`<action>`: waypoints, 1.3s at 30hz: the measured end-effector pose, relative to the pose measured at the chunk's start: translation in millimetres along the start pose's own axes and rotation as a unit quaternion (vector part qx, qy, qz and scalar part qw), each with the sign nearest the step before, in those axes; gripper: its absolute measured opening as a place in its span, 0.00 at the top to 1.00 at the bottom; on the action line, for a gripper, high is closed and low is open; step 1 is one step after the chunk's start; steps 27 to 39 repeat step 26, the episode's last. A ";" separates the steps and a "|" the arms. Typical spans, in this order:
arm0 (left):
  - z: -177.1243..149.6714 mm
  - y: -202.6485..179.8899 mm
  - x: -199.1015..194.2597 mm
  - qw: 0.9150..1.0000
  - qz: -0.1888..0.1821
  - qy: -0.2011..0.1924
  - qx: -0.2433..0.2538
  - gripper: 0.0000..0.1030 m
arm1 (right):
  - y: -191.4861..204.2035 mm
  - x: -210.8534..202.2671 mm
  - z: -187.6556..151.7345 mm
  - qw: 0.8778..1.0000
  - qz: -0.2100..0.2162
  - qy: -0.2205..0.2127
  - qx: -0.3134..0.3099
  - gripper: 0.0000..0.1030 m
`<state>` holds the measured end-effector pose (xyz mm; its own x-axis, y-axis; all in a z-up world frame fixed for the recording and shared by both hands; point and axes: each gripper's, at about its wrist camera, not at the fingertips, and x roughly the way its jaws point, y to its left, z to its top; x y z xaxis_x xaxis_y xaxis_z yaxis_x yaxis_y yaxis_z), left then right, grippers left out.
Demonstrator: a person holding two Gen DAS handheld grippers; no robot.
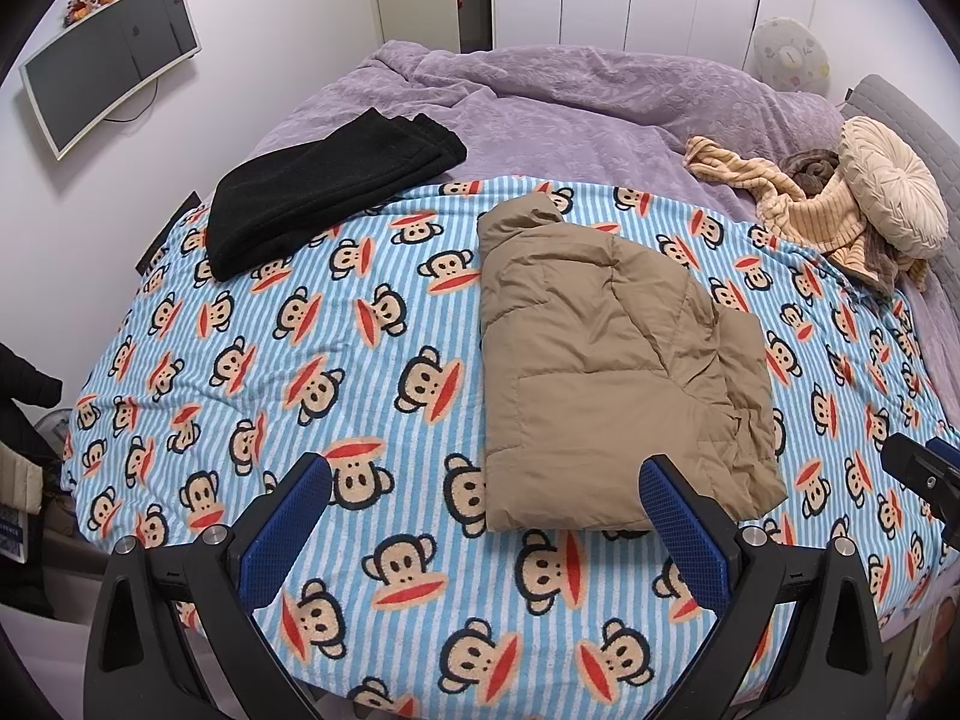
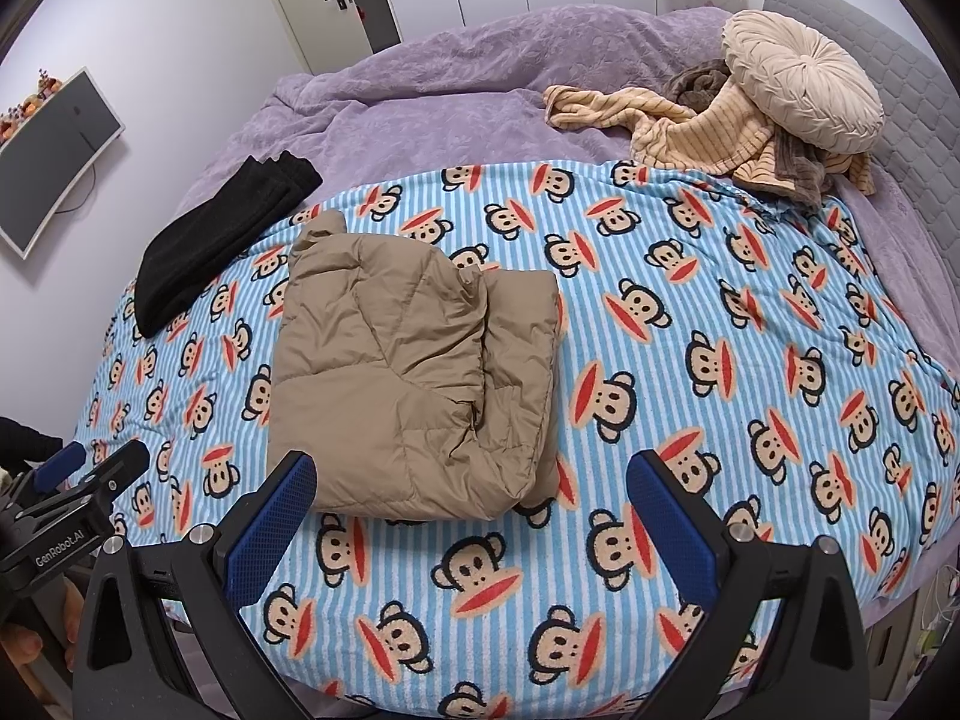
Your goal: Fold large clothes
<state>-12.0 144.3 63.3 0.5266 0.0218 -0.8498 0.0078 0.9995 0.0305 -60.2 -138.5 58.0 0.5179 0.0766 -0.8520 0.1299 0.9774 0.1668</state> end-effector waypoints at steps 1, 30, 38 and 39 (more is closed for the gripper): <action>-0.4 0.7 0.0 1.000 0.000 0.000 -0.001 0.00 | 0.0 0.2 -1.2 1.000 0.000 0.000 0.000 0.00; -9.2 2.4 -10.4 1.000 0.006 -0.014 -0.013 0.00 | 2.8 -0.4 -7.2 1.000 0.001 0.001 0.001 0.00; -9.2 2.4 -10.4 1.000 0.006 -0.014 -0.013 0.00 | 2.8 -0.4 -7.2 1.000 0.001 0.001 0.001 0.00; -9.2 2.4 -10.4 1.000 0.006 -0.014 -0.013 0.00 | 2.8 -0.4 -7.2 1.000 0.001 0.001 0.001 0.00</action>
